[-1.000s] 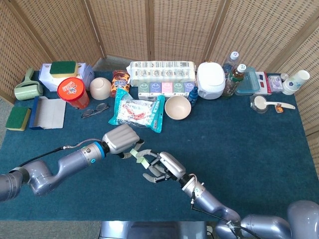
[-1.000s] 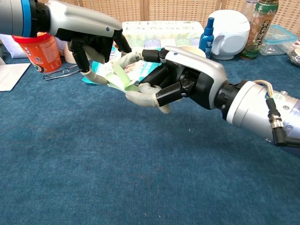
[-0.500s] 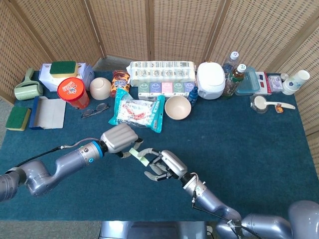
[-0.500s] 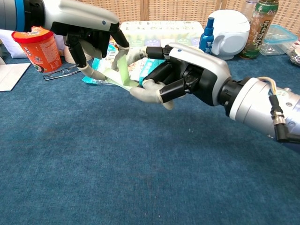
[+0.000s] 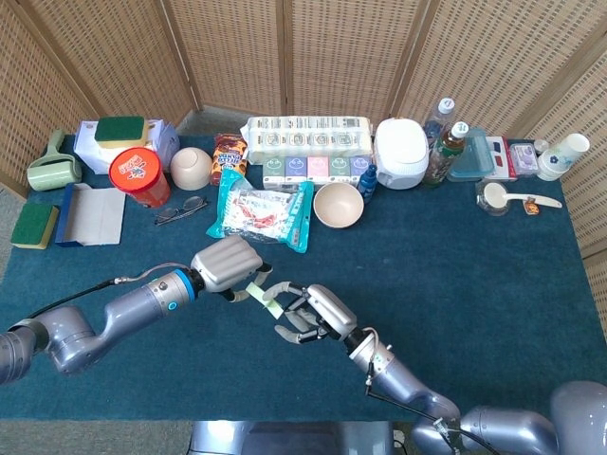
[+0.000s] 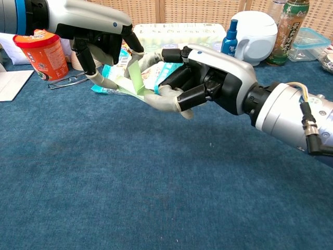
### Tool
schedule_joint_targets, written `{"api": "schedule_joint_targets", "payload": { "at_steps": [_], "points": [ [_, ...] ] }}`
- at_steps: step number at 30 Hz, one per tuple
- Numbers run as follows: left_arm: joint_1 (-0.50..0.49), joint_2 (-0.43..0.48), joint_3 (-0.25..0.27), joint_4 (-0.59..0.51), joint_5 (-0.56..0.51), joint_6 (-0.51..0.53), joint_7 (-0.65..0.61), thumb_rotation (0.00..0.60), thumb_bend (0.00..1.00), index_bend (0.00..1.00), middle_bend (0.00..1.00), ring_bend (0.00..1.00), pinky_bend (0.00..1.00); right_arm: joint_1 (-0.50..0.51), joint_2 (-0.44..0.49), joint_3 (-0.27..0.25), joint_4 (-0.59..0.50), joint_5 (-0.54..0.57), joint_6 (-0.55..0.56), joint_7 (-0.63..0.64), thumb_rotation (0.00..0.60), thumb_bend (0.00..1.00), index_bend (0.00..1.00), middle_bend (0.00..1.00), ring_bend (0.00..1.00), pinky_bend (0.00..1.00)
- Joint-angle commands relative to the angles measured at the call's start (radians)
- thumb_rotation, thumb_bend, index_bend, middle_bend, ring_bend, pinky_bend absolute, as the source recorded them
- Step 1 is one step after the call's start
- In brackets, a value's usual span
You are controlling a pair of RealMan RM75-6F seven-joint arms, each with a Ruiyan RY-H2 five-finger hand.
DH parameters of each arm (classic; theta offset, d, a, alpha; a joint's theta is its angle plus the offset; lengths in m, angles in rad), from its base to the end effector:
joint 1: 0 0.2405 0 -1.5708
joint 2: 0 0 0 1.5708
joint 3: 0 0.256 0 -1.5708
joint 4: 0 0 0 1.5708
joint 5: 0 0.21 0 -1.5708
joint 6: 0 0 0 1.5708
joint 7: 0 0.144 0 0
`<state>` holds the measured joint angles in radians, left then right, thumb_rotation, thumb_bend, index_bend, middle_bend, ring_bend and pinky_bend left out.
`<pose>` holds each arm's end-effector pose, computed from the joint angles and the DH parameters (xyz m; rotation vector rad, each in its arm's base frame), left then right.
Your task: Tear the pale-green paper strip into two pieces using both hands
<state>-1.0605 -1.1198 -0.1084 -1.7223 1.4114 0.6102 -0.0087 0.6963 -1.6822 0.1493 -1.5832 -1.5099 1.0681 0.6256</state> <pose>-0.0622 0.3491 0.0522 -2.4245 -0.6899 -0.8389 -0.0699 -0.2749 -0.0444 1.7148 -1.8575 1.7511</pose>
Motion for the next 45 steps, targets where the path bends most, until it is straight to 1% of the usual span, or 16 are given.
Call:
{"api": "schedule_joint_targets", "payload": {
  "at_steps": [1, 5, 10, 18, 31, 37, 45],
  "points": [
    [0.0, 0.0, 0.0, 0.0, 0.002, 0.0, -0.007, 0.6, 0.43, 0.73, 1.0, 1.0, 1.0, 0.0, 0.0, 0.0, 0.002, 0.001, 0.0, 0.001, 0.6, 0.36, 0.35, 0.93, 0.99, 0.77],
    [0.0, -0.001, 0.001, 0.002, 0.007, 0.0, -0.014, 0.6, 0.43, 0.73, 1.0, 1.0, 1.0, 0.002, -0.003, 0.001, 0.006, 0.0, 0.001, 0.003, 0.6, 0.39, 0.36, 0.93, 0.99, 0.77],
    [0.0, -0.001, 0.002, 0.004, 0.014, 0.0, -0.02, 0.6, 0.43, 0.73, 1.0, 1.0, 1.0, 0.004, -0.006, 0.002, 0.009, 0.001, 0.001, 0.002, 0.6, 0.45, 0.38, 0.94, 0.99, 0.77],
    [0.0, -0.001, 0.003, 0.008, 0.021, 0.001, -0.032, 0.6, 0.43, 0.73, 1.0, 1.0, 1.0, 0.006, -0.011, 0.004, 0.015, 0.006, -0.001, 0.0, 0.6, 0.51, 0.39, 0.94, 0.99, 0.77],
    [-0.001, -0.01, 0.007, 0.016, 0.025, -0.002, -0.039, 0.6, 0.43, 0.73, 1.0, 1.0, 1.0, 0.007, -0.023, 0.008, 0.016, 0.018, -0.001, -0.019, 0.6, 0.52, 0.47, 0.96, 1.0, 0.77],
    [-0.002, -0.011, 0.01, 0.019, 0.027, -0.004, -0.04, 0.6, 0.43, 0.73, 1.0, 1.0, 1.0, 0.006, -0.028, 0.009, 0.018, 0.021, 0.0, -0.03, 0.6, 0.52, 0.48, 0.96, 1.0, 0.77],
    [-0.003, -0.015, 0.011, 0.02, 0.031, -0.003, -0.04, 0.6, 0.43, 0.73, 1.0, 1.0, 1.0, 0.004, -0.036, 0.014, 0.023, 0.025, 0.006, -0.033, 0.6, 0.52, 0.52, 0.97, 1.0, 0.77]
  ]
}}
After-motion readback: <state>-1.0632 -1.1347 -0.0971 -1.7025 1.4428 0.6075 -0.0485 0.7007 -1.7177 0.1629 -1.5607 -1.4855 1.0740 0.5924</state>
